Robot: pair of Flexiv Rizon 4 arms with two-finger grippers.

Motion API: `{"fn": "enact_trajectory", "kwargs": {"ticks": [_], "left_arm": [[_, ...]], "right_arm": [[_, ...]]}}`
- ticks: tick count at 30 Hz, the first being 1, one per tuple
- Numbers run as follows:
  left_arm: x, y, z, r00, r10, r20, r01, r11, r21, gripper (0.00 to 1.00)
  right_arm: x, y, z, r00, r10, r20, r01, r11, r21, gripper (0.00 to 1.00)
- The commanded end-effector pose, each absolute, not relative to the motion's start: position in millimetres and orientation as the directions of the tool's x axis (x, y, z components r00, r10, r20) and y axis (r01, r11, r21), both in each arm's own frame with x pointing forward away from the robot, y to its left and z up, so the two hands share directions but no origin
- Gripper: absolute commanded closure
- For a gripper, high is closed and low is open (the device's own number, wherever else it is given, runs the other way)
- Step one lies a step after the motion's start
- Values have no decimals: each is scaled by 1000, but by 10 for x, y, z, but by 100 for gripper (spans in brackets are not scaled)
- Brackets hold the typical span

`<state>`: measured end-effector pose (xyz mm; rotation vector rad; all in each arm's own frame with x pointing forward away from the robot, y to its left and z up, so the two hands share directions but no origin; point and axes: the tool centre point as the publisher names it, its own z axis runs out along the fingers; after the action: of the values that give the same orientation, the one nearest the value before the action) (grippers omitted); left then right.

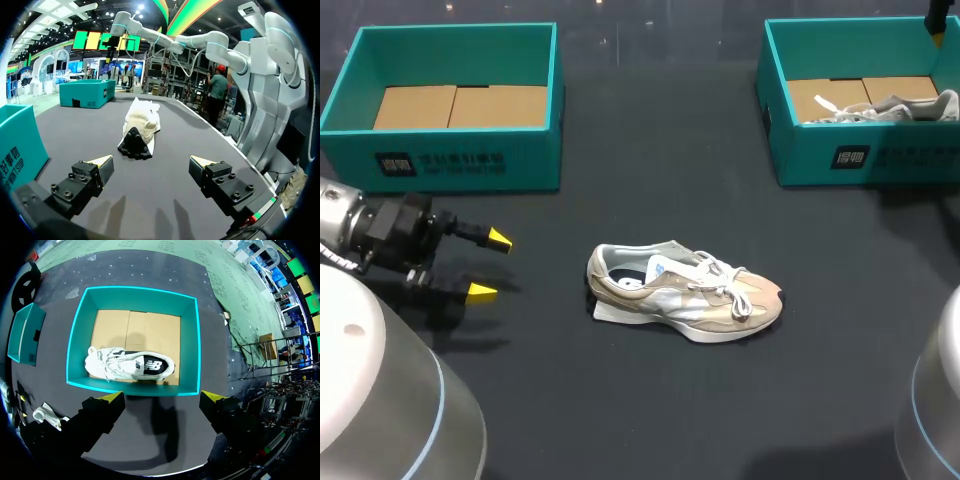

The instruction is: Take the shoe out of the shoebox, open the shoe tongue, remove and reinsert the insole, then place the shoe into the shoebox

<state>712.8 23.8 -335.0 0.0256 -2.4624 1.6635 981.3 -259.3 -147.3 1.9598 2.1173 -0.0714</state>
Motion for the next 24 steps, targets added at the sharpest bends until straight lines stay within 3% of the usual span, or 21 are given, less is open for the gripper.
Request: {"fn": "enact_trajectory", "kwargs": {"ticks": [1,24], "left_arm": [[7191,184,-3466,-996,58,71,-47,344,-938,0],[7183,-193,-3688,-997,75,-30,56,370,-927,0]], "right_arm": [[9819,-2594,-1474,-61,974,-218,987,91,135,0],[9819,-2594,-1474,-61,974,-218,987,91,135,0]]}}
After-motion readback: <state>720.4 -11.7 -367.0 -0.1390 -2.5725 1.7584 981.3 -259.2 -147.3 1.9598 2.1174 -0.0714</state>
